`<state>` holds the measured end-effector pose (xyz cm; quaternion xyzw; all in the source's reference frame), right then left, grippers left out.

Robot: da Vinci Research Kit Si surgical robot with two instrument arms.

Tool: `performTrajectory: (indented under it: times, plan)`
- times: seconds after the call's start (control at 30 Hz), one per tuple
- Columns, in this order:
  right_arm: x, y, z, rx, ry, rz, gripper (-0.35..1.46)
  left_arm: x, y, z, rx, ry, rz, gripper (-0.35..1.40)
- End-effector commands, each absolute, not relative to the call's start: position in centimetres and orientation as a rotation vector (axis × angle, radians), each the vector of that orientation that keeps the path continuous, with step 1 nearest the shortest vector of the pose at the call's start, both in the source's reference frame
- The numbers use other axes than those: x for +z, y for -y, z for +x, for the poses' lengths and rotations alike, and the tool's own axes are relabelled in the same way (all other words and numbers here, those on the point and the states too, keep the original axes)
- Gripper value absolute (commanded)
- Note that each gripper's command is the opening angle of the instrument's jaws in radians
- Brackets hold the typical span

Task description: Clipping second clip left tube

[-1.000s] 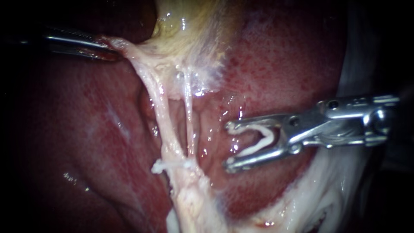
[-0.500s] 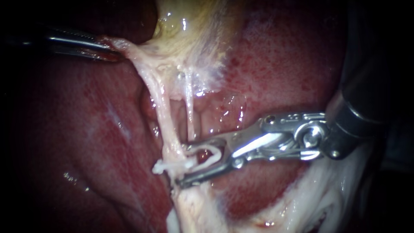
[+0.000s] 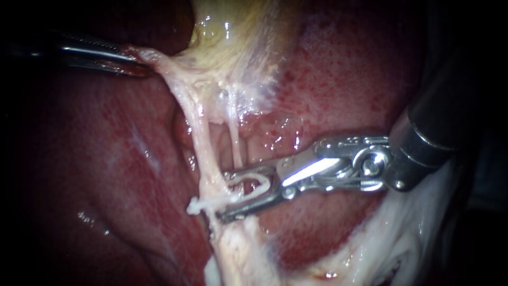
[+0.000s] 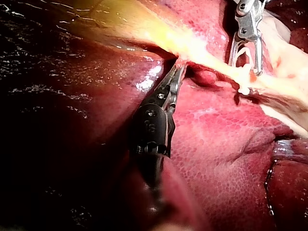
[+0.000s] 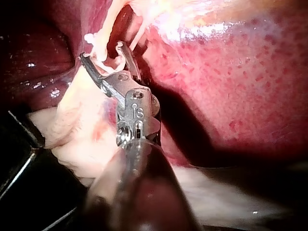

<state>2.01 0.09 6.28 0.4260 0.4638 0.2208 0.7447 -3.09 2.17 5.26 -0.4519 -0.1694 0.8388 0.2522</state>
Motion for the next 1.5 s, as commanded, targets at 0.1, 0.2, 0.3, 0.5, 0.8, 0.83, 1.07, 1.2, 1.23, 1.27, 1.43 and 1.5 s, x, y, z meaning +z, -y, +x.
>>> performTrajectory:
  times: [0.1,0.2,0.3,0.5,0.8,0.83,1.07,1.2,1.23,1.27,1.43,1.5]
  plan:
    - [6.27,-0.1,2.08,0.518,-1.047,0.952,0.49,5.25,-2.17,-3.09,2.281,0.461,-1.229,-0.35]
    - [6.26,-0.1,2.17,0.534,-1.055,0.957,0.49,5.25,-2.17,-3.09,2.281,0.461,-1.229,-0.35]
    - [6.26,-0.1,2.23,0.534,-1.052,0.969,0.49,5.25,-2.17,-3.09,2.281,0.461,-1.229,-0.35]
    - [6.25,-0.1,2.36,0.532,-1.05,0.984,0.49,5.25,-2.17,-3.09,2.281,0.461,-1.229,-0.35]
    - [6.03,0.0,2.49,0.541,-1.125,1.097,0.48,5.26,-2.17,-3.1,2.281,0.461,-1.229,-0.35]
    - [5.99,0.01,2.5,0.545,-1.128,1.112,0.47,5.26,-2.17,-3.1,2.281,0.461,-1.229,-0.35]
    - [5.83,-0.01,2.51,0.494,-1.146,1.165,0.38,5.26,-2.17,-3.09,2.281,0.461,-1.229,-0.35]
    - [5.8,-0.05,2.48,0.487,-1.146,1.172,0.21,5.26,-2.17,-3.1,2.281,0.461,-1.229,-0.35]
    - [5.8,-0.05,2.47,0.488,-1.146,1.172,0.15,5.26,-2.17,-3.1,2.281,0.461,-1.229,-0.35]
    - [5.8,-0.05,2.47,0.488,-1.146,1.172,0.08,5.26,-2.17,-3.1,2.281,0.461,-1.229,-0.35]
    - [5.82,-0.05,2.45,0.5,-1.138,1.184,-0.2,5.26,-2.17,-3.1,2.281,0.46,-1.229,-0.35]
    - [5.82,-0.05,2.44,0.499,-1.138,1.184,-0.31,5.26,-2.17,-3.1,2.281,0.46,-1.229,-0.35]
